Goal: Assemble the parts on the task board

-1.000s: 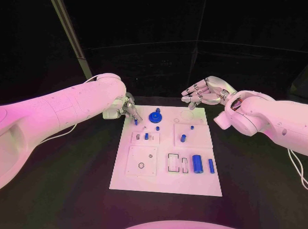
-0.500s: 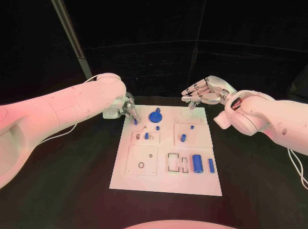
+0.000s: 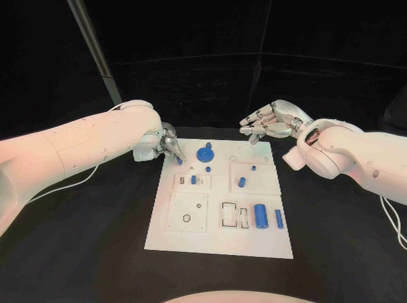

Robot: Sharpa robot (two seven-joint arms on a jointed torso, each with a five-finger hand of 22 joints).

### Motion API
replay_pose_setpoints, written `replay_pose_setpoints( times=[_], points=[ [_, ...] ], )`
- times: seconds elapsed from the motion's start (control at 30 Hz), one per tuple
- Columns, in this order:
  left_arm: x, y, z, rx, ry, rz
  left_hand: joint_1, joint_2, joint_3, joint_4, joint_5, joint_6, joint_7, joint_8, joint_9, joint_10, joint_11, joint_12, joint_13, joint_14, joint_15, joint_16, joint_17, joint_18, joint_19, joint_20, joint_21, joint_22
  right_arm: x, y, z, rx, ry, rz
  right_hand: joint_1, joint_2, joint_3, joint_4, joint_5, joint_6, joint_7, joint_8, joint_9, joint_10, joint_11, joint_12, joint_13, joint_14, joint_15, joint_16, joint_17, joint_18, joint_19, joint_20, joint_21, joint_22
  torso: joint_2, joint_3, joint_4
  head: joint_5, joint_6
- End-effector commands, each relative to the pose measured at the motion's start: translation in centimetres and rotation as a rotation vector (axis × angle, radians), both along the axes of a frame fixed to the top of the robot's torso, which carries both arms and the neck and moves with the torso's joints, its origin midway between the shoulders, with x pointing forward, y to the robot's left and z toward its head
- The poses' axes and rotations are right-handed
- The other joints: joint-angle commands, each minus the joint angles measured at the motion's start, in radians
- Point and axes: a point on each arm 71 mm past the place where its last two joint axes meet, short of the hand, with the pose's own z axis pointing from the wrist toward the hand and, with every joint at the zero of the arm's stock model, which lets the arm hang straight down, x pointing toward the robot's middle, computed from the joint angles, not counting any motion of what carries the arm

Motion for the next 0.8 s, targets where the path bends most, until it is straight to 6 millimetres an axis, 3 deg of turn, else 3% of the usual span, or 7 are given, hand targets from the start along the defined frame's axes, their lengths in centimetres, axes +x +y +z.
replay_pose_setpoints(
  times=[0.03, 0.4, 0.63, 0.8],
  points=[
    [-0.4, -0.1, 0.5, -0.092, -0.054, 0.043, -0.021, -0.011, 0.123, -0.102, 0.002, -0.001, -0.005, 0.007, 0.002, 0.011, -0.002, -0.003, 0.000, 0.104, -0.001, 0.006, 0.263, -0.003, 0.005, -0.001, 0.007, 0.003, 0.0, 0.0, 0.1, 0.002, -0.004, 0.009, -0.006, 0.002, -0.003, -0.002, 0.004, -0.009, -0.001, -0.002, -0.001, -0.010, -0.001, -0.002, -0.001, -0.004, -0.001, -0.006, 0.001, 0.003, -0.005, 0.000, -0.004, -0.001, -0.001, 0.0007, 0.0013, 0.004, 0.001],
    [-3.3, 0.4, 0.9, -0.148, -0.115, 0.025, -0.043, -0.034, 0.172, -0.109, 0.001, 0.000, -0.008, 0.021, 0.009, 0.022, -0.006, 0.005, 0.007, 0.104, -0.003, 0.006, 0.263, -0.006, 0.014, -0.003, 0.016, 0.018, 0.0, -0.2, 0.1, 0.000, -0.003, 0.007, -0.005, 0.003, -0.002, -0.003, 0.005, -0.009, -0.001, -0.002, -0.001, -0.011, 0.000, -0.001, -0.001, -0.004, -0.001, -0.007, 0.001, 0.003, -0.005, 0.000, -0.006, -0.002, -0.001, 0.0005, 0.0018, 0.009, 0.003],
    [-4.9, 0.6, 0.3, -0.113, -0.173, -0.030, -0.047, -0.043, 0.183, -0.111, 0.001, 0.001, -0.009, 0.025, 0.011, 0.026, -0.007, 0.006, 0.008, 0.104, -0.004, 0.006, 0.263, -0.007, 0.016, -0.004, 0.018, 0.022, 0.1, -0.3, 0.1, -0.002, -0.002, 0.006, -0.005, 0.003, -0.002, -0.003, 0.005, -0.009, -0.001, -0.002, -0.001, -0.011, 0.000, -0.001, -0.001, -0.004, -0.001, -0.007, 0.001, 0.003, -0.005, 0.000, -0.006, -0.002, -0.004, 0.0022, 0.0092, 0.006, 0.000],
    [-5.6, 0.6, -0.2, -0.092, -0.180, -0.061, -0.047, -0.049, 0.188, -0.113, 0.001, 0.001, -0.010, 0.027, 0.012, 0.027, -0.008, 0.006, 0.008, 0.104, -0.004, 0.006, 0.263, -0.007, 0.017, -0.004, 0.018, 0.023, 0.1, -0.3, 0.1, -0.002, -0.001, 0.004, -0.006, 0.004, -0.003, -0.003, 0.005, -0.010, 0.000, -0.001, -0.001, -0.011, 0.000, -0.001, -0.001, -0.004, 0.000, -0.007, 0.001, 0.003, -0.005, 0.000, -0.006, -0.002, -0.004, 0.0022, 0.0092, 0.009, 0.001]
  ],
)
